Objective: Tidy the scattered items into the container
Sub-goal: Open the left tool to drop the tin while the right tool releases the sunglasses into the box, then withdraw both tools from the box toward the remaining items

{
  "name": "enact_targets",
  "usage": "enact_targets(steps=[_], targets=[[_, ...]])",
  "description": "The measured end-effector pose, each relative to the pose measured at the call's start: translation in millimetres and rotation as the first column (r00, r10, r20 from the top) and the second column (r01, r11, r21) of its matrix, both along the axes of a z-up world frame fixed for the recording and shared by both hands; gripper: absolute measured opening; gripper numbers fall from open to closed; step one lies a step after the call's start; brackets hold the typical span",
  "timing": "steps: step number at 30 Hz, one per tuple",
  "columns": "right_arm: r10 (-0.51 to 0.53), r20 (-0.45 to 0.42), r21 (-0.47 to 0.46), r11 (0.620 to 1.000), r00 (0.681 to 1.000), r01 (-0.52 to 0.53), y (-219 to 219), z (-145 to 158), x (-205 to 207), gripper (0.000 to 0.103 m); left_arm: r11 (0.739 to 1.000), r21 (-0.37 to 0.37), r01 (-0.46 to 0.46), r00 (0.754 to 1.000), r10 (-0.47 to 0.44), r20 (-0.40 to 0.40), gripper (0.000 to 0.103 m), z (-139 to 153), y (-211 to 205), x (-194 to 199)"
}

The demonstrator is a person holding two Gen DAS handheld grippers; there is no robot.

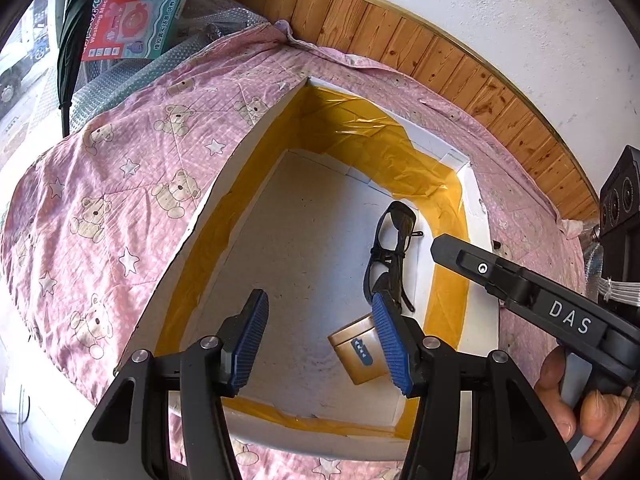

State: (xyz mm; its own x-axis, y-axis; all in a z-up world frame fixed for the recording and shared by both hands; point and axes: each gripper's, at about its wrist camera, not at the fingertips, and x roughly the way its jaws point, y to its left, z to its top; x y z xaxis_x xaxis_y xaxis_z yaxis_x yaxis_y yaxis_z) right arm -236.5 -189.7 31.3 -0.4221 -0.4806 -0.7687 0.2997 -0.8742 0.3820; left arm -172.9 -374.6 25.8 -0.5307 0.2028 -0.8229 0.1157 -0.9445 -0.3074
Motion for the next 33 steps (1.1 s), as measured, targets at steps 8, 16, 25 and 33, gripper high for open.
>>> enact_targets(steps=[8, 16, 25, 33], targets=[[-0.021, -0.035, -0.041, 0.999, 0.999, 0.02, 20, 2, 38, 0.029, 1.0, 0.023, -0.002, 1.0, 0.002, -0.012, 0.056, 5, 10, 28], [-0.069, -0.062, -0.094, 0.994, 0.996, 0.063, 57, 10, 70, 0.029, 0.999, 0.006, 0.035, 0.998, -0.034, -0.061, 0.056, 25, 36, 50], [-0.141, -0.06, -0.16, 0.979, 0.988, 0.13, 111, 10, 101, 0.031, 0.993, -0.033, 0.113, 0.99, -0.115, -0.081, 0.057, 40, 86, 60], [-0.194, -0.032, -0.19, 0.964, 0.98, 0.185, 155, -2, 113, 0.032, 0.984, -0.04, 0.176, 0.981, -0.178, -0.081, 0.057, 43, 128, 64]])
